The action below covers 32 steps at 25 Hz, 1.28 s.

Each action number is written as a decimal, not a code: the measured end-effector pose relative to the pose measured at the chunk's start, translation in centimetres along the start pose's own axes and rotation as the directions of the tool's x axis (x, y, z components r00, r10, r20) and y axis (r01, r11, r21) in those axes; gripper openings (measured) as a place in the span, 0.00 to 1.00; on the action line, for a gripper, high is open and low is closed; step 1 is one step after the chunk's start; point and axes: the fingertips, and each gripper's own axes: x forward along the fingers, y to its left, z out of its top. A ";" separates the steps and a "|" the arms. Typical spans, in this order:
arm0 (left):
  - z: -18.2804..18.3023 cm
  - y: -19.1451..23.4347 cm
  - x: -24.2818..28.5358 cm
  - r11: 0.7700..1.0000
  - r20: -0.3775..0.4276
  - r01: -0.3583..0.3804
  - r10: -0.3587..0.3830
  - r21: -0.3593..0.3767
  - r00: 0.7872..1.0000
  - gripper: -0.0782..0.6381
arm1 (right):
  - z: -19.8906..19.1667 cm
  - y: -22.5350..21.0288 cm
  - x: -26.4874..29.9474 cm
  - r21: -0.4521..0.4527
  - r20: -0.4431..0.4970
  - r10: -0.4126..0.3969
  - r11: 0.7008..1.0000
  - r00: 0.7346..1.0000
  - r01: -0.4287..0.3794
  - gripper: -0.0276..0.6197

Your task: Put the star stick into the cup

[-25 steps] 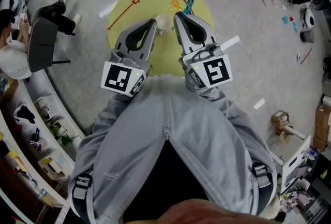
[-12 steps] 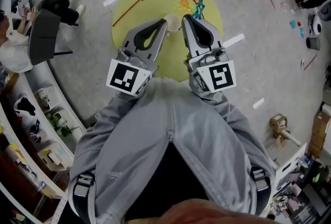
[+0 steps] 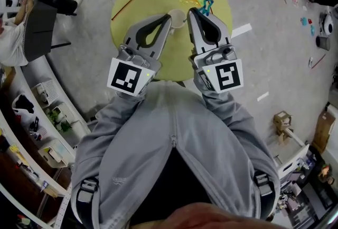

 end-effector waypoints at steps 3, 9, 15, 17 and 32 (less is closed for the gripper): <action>-1.2 0.7 0.8 1.000 -0.013 0.000 0.000 -0.003 1.000 0.13 | -1.0 -0.8 0.8 0.004 -0.003 0.002 1.000 1.000 -0.002 0.10; -4.0 1.6 2.5 1.000 -0.031 0.022 -0.022 -0.002 0.999 0.13 | -3.8 -2.6 2.1 0.015 -0.013 -0.003 1.000 1.000 0.003 0.10; -7.6 2.5 3.5 0.999 -0.071 0.032 -0.033 -0.005 0.997 0.13 | -7.0 -3.5 2.9 0.025 -0.031 -0.009 1.000 0.999 0.010 0.10; -8.6 3.0 3.9 1.000 -0.073 0.029 -0.029 -0.002 0.997 0.13 | -8.1 -3.9 3.3 0.028 -0.035 -0.011 1.000 0.999 0.012 0.09; -17.0 5.0 5.4 0.999 -0.131 0.042 -0.045 -0.033 0.990 0.13 | -16.5 -6.0 4.6 0.083 -0.088 -0.035 0.996 0.995 0.043 0.10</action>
